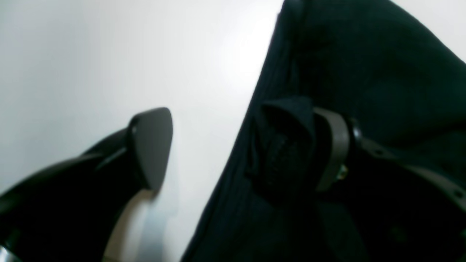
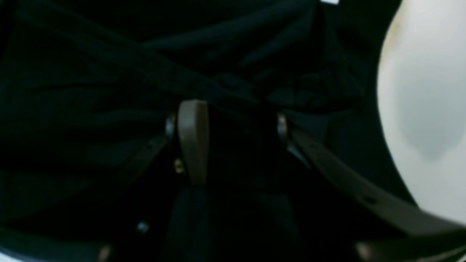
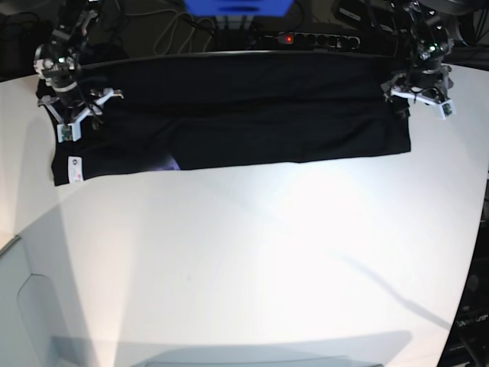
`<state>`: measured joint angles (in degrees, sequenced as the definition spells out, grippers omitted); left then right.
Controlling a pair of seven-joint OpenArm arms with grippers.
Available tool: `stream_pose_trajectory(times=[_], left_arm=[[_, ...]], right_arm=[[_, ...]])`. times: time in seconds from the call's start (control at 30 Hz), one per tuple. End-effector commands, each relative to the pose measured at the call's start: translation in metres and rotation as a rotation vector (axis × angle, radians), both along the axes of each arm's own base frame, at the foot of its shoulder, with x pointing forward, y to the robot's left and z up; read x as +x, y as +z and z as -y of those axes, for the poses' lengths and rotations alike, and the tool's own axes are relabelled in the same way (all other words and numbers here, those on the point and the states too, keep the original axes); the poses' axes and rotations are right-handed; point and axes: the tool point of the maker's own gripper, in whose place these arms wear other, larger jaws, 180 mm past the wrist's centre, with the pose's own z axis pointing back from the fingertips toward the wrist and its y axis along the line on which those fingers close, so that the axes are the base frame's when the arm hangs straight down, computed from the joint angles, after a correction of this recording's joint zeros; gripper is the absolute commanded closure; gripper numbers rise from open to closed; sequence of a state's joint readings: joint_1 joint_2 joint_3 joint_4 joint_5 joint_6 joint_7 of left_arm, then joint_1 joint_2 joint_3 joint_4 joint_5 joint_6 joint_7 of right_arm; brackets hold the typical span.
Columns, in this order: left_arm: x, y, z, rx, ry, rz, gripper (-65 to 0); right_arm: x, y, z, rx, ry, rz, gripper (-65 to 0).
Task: Fold the T-shirt properly
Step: 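Grip both ends of the black strip with both grippers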
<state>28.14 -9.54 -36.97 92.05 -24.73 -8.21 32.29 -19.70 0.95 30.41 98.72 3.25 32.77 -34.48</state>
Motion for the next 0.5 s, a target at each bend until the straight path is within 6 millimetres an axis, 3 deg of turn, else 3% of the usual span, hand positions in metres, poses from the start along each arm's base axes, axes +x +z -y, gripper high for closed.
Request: stream_pose_trajectory(times=[0.0, 0.1, 0.23, 0.47], left_arm=[[-0.007, -0.006, 0.001, -0.017, -0.002, -0.039, -51.7], [-0.006, -0.01, 0.009, -0.036, -0.061, -0.041, -50.1], [0.0, -0.012, 0.023, -0.063, -0.159, -0.027, -36.2], [-0.001, -0.016, 0.022, -0.07, -0.154, -0.032, -16.4]], right_arm=[[0.001, 0.001, 0.0, -0.014, 0.025, -0.01, -24.2], [0.001, 0.001, 0.0, -0.015, 0.025, -0.01, -24.2], [0.001, 0.001, 0.0, -0.015, 0.025, -0.01, -24.2], [0.001, 0.001, 0.0, -0.015, 0.025, -0.01, -24.2]])
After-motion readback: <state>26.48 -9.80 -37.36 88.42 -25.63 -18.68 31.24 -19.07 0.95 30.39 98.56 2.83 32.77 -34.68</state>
